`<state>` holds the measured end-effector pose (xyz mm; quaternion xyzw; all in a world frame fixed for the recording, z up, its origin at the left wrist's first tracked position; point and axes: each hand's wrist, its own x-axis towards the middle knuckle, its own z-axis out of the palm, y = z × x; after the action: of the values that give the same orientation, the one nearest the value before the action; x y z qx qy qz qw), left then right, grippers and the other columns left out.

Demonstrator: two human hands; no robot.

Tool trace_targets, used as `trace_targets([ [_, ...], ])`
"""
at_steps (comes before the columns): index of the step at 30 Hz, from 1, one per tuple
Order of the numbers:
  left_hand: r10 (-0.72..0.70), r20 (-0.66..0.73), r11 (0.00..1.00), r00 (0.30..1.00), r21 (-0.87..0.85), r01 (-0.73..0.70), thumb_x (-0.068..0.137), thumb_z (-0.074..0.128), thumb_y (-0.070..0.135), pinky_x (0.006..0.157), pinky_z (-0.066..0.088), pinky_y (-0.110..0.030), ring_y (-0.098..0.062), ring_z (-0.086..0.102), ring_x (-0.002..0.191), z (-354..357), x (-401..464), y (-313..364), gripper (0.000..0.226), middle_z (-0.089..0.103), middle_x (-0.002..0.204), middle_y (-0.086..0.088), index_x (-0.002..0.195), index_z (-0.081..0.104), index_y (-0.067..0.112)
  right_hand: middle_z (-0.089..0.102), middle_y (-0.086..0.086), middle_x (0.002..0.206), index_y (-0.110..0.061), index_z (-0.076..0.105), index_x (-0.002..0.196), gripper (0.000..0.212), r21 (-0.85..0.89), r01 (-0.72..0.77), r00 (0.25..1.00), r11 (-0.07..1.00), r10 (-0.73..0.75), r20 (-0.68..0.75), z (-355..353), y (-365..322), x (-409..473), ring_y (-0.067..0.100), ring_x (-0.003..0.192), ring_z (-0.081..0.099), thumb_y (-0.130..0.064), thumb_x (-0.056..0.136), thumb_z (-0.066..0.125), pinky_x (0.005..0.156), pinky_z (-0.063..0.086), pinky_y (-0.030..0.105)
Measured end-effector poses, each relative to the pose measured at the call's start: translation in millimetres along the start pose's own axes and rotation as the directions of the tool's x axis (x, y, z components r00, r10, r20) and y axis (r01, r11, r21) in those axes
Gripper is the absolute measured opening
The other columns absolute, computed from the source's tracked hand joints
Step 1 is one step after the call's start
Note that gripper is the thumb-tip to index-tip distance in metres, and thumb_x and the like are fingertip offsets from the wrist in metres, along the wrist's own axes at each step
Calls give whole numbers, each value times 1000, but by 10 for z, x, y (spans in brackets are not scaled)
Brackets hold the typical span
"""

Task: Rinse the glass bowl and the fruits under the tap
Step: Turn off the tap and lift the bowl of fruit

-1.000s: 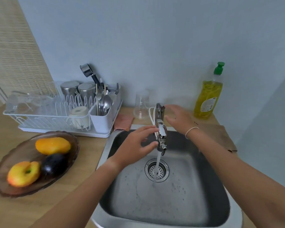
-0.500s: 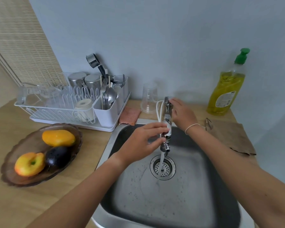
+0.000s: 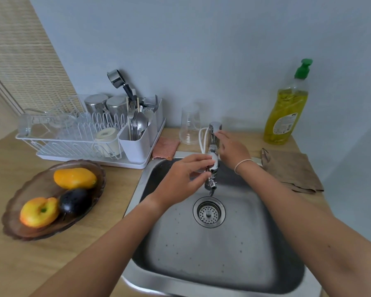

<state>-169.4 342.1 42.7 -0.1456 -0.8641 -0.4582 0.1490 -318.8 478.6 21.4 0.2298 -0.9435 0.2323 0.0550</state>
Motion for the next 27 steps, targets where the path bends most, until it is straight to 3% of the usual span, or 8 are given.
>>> trace_targets([
  [5,1,-22,1000,1000,12,-1,85,63,7,86,48,-9,12,56,103,12,2,-5,33,58,119,6,118,63,10,24,-7,155,-20,28,144,54,-25,1,998,1000,1,58,2,10,-44,24,126,46,-5,93,34,93,42,32],
  [12,2,-43,1000,999,29,0,85,62,7,86,49,-10,13,56,102,30,-18,-25,33,59,120,3,118,63,10,21,-5,156,-19,26,145,53,37,-8,995,999,4,102,24,-2,-243,23,134,39,-7,94,34,106,36,35],
  [20,-24,-42,999,999,45,26,86,61,8,87,46,-6,11,55,103,38,-36,29,34,57,121,5,120,62,11,22,-4,155,-21,26,145,52,79,-54,990,995,43,134,69,20,-521,22,136,35,-11,95,37,109,32,34],
  [24,-42,-8,999,999,29,42,87,61,8,87,47,-8,-2,58,107,29,-56,52,38,54,125,6,124,58,10,21,-4,156,-20,26,145,52,97,-103,984,990,87,156,115,60,-626,19,140,30,-15,95,38,111,28,33],
  [27,-49,24,999,999,11,48,87,60,9,86,46,-5,8,60,96,-5,-114,45,40,51,126,8,127,56,11,22,-2,156,-19,26,145,52,117,-152,976,981,130,177,173,51,-750,19,140,28,-17,95,40,113,26,34],
])
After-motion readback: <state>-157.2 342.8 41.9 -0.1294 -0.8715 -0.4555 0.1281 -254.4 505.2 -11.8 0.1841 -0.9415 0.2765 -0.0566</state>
